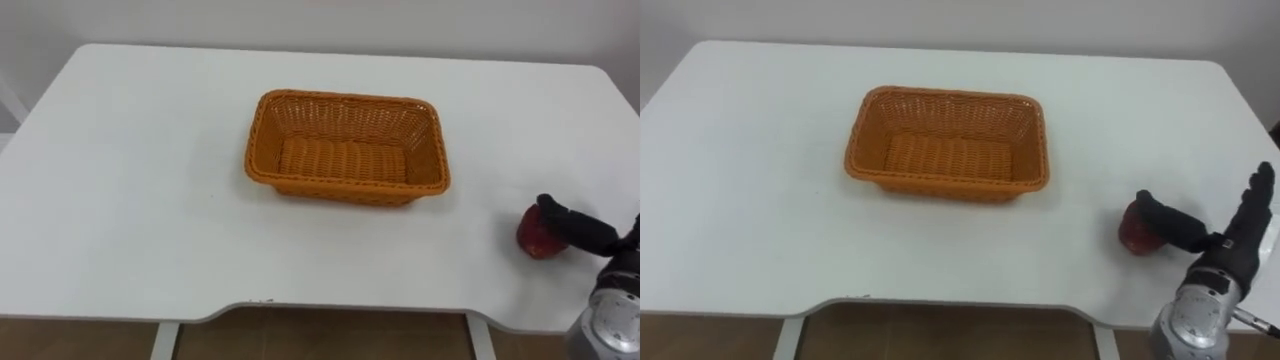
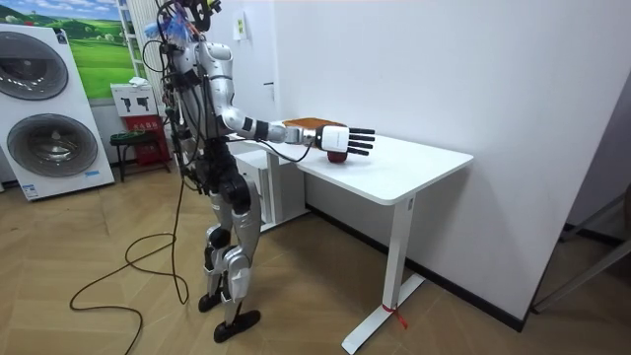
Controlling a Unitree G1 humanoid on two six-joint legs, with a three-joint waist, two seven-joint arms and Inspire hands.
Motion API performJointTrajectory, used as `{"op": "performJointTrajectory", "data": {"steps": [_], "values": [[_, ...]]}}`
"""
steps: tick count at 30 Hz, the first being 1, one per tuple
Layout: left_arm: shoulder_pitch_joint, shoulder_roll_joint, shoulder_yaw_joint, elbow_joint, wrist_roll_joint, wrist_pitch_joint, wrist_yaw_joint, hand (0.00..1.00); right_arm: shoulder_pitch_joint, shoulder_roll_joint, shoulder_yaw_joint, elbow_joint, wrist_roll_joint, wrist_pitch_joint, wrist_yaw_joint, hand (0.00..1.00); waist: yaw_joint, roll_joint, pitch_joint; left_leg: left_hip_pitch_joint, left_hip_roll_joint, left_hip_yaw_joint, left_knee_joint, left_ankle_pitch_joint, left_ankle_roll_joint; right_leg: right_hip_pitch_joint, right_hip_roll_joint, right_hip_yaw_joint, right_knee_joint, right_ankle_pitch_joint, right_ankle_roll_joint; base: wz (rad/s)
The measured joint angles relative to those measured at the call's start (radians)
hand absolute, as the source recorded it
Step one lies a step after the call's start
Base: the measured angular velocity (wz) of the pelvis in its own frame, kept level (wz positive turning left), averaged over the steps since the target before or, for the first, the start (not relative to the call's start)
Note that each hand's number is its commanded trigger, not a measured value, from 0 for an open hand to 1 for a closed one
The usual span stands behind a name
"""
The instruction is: Pick and place apple
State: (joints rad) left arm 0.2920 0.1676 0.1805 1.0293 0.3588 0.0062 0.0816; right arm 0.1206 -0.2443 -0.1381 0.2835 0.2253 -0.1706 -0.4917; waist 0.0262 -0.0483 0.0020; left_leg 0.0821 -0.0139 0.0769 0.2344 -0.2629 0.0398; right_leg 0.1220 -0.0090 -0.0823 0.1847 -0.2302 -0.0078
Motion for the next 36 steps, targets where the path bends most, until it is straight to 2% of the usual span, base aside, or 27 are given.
{"op": "performJointTrajectory", "data": {"steps": [4,16,18,30,31,36], "values": [[0.001,0.002,0.0,0.0,-0.001,0.018,-0.007,0.0,-0.002,0.0,0.0,-0.005,-0.002,0.019,0.03,0.0,0.002,-0.002,-0.0011,0.002,0.0,-0.001,0.0,0.0,0.0,0.003,0.0,-0.001,0.0,0.0,0.0,0.0],[0.005,0.004,-0.001,0.0,0.004,0.019,-0.026,0.0,-0.002,0.0,0.002,0.036,-0.002,0.025,0.102,0.0,0.005,-0.008,0.0005,0.002,0.0,0.0,0.001,0.0,0.0,0.009,0.0,-0.003,0.001,0.001,0.0,0.0],[0.009,0.004,-0.001,0.0,0.007,0.019,-0.026,0.0,-0.002,0.0,0.002,0.078,-0.002,0.042,0.127,0.0,0.005,-0.012,0.0021,0.01,0.0,0.0,0.001,0.0,0.0,0.017,-0.001,-0.004,0.001,0.001,0.0,0.0],[0.009,0.004,-0.008,-0.001,0.007,0.038,-0.023,0.0,-0.007,0.0,0.002,0.141,-0.015,0.041,0.156,0.0,0.003,-0.011,0.0014,0.017,0.0,-0.001,0.01,0.0,0.001,0.033,-0.004,-0.019,0.001,0.001,0.0,0.02],[0.009,0.004,-0.009,-0.001,0.007,0.038,-0.023,0.0,-0.007,0.0,0.002,0.143,-0.016,0.041,0.156,1.0,0.003,-0.011,0.0014,0.017,0.0,-0.001,0.011,0.0,0.001,0.034,-0.004,-0.02,0.001,0.001,0.0,0.05],[0.005,0.005,-0.008,-0.001,0.006,0.039,-0.022,0.0,-0.02,-0.011,0.003,0.198,-0.027,0.026,0.177,1.0,0.003,-0.013,0.0007,0.019,0.001,-0.001,0.017,0.0,0.001,0.04,-0.004,-0.024,0.001,0.004,0.0,0.0]]}}
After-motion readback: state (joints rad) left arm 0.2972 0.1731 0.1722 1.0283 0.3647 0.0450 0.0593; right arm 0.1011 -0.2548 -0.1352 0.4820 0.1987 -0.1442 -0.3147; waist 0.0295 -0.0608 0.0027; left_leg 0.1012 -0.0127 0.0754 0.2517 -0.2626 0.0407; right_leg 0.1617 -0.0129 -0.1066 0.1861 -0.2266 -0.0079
